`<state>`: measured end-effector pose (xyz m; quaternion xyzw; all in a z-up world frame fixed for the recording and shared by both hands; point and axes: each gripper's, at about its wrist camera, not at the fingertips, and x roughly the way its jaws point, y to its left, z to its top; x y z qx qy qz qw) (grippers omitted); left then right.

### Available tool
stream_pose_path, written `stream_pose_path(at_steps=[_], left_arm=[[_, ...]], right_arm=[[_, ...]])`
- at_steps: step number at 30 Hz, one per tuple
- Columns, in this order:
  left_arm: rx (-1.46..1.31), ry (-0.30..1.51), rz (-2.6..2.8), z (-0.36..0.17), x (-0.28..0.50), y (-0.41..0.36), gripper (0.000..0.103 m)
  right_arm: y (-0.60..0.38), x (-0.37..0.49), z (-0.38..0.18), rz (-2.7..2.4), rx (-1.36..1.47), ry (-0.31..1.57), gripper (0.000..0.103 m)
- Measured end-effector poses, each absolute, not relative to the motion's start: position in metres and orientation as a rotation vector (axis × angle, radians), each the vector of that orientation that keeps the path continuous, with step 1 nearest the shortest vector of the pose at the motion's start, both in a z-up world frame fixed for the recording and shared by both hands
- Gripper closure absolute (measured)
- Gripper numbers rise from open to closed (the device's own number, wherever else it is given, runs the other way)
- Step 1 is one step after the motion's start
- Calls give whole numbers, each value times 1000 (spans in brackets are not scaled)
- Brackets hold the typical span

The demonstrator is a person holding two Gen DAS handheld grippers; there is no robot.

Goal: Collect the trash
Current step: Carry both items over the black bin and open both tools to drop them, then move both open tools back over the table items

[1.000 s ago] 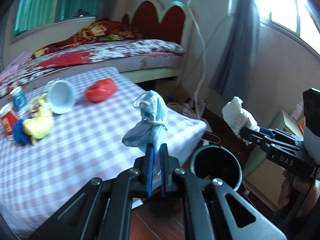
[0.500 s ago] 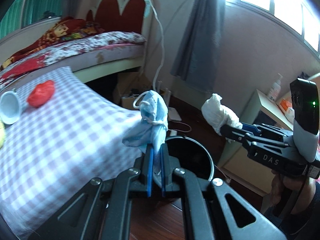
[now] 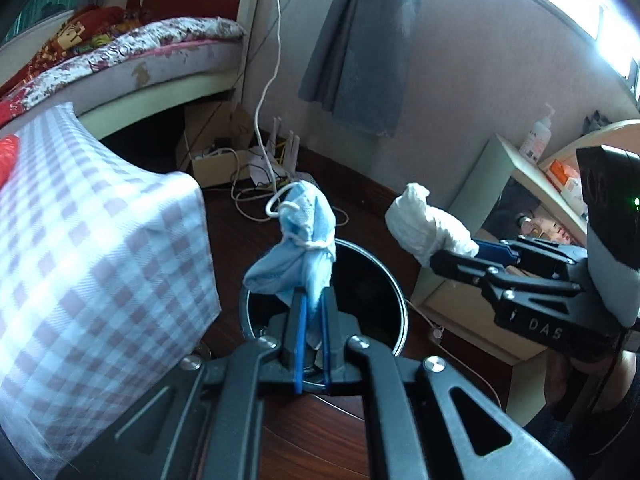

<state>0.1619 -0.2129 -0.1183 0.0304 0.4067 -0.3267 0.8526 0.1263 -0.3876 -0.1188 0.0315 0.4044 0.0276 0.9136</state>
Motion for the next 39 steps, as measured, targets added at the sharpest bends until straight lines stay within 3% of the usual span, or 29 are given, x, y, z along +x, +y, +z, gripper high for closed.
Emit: stream_pose_path(at_steps=[15,16,17,18,19,21,23,24,39], left_arm=[[79,966,-763,-159,189,-250,89],[71,979,-763,-163,190,-251,70],[72,1002,-738,-168,193,-251,54],[72,998,-711,-170,193,-249,24],[71,976,-690,-168,191,-244,10],[76,959,-631,-165,188,-236,3],[68,967,-589,-165,185,-227,3],[71,962,-571,-164,184,-223,3],[112,878,-409,-138,156,-181,1]], right_arm=[[-413,173,-177,90,93,950,68],[-413,173,-180,86,84,952,60],[-416,175,-185,66,73,968,39],[-418,175,-190,17,52,983,30],[-420,175,-192,-10,37,987,27],[-428,173,-197,-53,42,1000,24],[-433,172,-199,-70,58,1019,3],[-433,170,-199,-81,58,1017,1],[-405,150,-168,-114,47,966,1]])
